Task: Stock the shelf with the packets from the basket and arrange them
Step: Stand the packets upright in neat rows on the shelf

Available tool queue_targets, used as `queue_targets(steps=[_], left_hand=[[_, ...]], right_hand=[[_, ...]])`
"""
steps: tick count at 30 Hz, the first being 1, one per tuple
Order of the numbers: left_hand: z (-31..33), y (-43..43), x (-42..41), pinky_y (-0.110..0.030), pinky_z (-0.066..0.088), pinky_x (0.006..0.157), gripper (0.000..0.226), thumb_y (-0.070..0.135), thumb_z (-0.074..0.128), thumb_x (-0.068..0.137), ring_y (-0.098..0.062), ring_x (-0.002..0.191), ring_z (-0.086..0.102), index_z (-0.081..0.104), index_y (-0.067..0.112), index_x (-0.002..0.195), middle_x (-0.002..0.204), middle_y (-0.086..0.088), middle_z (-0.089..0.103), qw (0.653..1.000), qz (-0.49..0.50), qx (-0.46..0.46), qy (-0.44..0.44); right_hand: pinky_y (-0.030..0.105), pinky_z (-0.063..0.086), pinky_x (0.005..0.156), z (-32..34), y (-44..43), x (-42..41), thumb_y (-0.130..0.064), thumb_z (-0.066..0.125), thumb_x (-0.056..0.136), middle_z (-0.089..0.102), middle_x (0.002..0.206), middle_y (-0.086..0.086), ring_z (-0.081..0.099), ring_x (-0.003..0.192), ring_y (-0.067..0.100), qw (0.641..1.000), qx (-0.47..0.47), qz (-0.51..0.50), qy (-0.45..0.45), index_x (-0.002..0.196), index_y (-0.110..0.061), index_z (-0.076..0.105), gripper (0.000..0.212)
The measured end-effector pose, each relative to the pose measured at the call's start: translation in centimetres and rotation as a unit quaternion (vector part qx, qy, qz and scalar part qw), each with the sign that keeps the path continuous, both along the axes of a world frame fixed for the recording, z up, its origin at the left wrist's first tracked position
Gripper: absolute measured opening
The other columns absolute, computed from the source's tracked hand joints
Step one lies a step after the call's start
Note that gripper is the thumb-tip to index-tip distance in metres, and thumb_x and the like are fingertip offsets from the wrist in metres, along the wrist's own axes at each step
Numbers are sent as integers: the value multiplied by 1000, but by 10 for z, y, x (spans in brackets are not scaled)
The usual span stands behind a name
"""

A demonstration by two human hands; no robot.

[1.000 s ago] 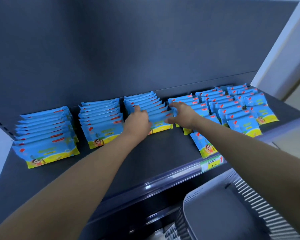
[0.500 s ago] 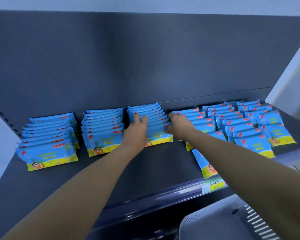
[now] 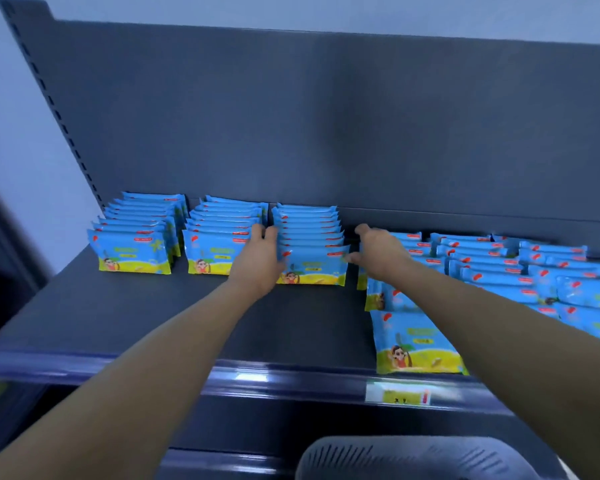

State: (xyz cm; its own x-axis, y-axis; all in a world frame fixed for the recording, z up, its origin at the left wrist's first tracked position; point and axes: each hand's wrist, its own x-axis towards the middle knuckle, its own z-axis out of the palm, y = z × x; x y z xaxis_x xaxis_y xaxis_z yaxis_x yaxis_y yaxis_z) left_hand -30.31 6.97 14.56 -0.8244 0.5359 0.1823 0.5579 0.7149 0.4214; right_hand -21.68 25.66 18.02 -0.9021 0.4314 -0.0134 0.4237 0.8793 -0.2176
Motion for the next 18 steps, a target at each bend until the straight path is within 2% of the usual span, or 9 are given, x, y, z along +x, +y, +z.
queue_targets(steps=[4, 7, 10, 12, 14, 16, 18], left_hand=[[8, 6, 5, -40, 47, 77, 54, 26, 64, 85, -32, 100, 53, 38, 5, 128, 126, -11, 34, 1000, 23, 17, 8], [15, 16, 7, -40, 45, 87, 56, 26, 65, 84, -32, 113, 46, 39, 3, 127, 129, -14, 34, 997, 24, 8, 70], [29, 36, 23, -38, 43, 92, 47, 25, 62, 87, -27, 115, 44, 43, 6, 126, 129, -11, 39, 993, -52, 40, 97], [35, 50, 41, -33, 42, 91, 41, 26, 62, 87, -21, 112, 47, 47, 10, 122, 122, -5, 45, 987, -141, 59, 40], [34, 64, 60, -29, 42, 91, 44, 31, 67, 84, -17, 110, 48, 50, 14, 120, 118, -1, 48, 973, -228, 26, -38], [27, 78, 77, -33, 43, 94, 56, 39, 72, 78, -18, 112, 46, 48, 14, 122, 121, -1, 47, 954, -281, -19, -101], [17, 91, 87, -38, 41, 97, 74, 48, 74, 71, -20, 116, 40, 41, 14, 128, 127, -3, 41, 944, -297, -79, -117]], right_hand=[[39, 47, 83, 0, 2, 6, -29, 58, 92, 53, 125, 17, 55, 108, 33, 1000, -5, 10, 19, 131, -6, 40, 49], [37, 46, 86, 2, 14, 12, -30, 58, 92, 52, 128, 15, 53, 111, 32, 999, -8, 17, 29, 135, -9, 39, 51], [37, 42, 93, 5, 36, 22, -29, 57, 92, 51, 133, 14, 50, 118, 31, 999, -7, 17, 32, 137, -10, 41, 51], [38, 40, 99, 3, 51, 31, -30, 57, 92, 50, 135, 13, 47, 123, 30, 1000, 9, 5, 11, 137, -10, 41, 52], [39, 38, 103, 2, 66, 39, -32, 57, 91, 46, 139, 14, 43, 127, 31, 999, 26, -12, -21, 138, -10, 40, 55], [37, 36, 105, 1, 79, 45, -33, 60, 90, 40, 144, 13, 39, 130, 30, 998, 18, -15, -56, 141, -10, 38, 60], [36, 33, 107, 0, 90, 47, -33, 65, 86, 34, 148, 10, 34, 134, 29, 996, -1, -6, -92, 143, -12, 34, 69]])
